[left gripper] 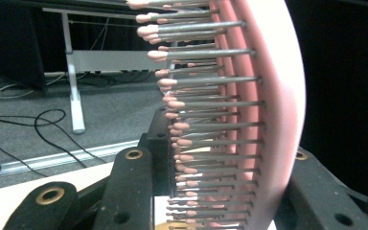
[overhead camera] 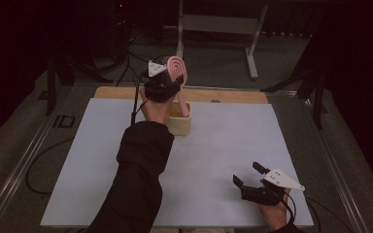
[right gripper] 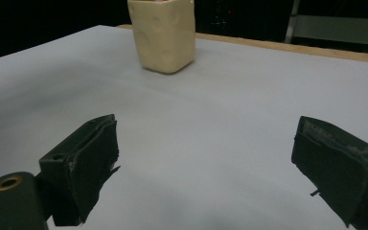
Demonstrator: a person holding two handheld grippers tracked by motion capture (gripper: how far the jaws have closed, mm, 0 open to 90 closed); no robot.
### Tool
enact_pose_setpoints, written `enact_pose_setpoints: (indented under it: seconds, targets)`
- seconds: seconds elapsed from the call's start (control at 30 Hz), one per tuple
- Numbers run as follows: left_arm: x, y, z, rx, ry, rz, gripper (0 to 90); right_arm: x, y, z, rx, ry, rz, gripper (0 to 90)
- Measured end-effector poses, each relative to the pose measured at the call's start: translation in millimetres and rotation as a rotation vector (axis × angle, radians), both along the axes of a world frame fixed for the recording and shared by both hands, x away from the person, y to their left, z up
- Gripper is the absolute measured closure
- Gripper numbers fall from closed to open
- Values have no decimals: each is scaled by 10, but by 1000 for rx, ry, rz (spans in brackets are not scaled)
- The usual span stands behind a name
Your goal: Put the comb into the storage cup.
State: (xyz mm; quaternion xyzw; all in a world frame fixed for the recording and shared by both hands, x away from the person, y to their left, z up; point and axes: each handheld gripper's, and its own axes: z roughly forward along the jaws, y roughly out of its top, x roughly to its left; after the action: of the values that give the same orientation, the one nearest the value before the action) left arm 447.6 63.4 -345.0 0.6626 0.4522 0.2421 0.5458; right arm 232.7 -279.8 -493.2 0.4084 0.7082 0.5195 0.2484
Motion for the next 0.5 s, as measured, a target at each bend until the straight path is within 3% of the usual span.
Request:
enact_pose_setpoints:
  seconds: [0.5]
  targets:
    - [4, -6, -70, 0, 10, 7, 647, 0, 1, -2, -6, -1, 1, 87]
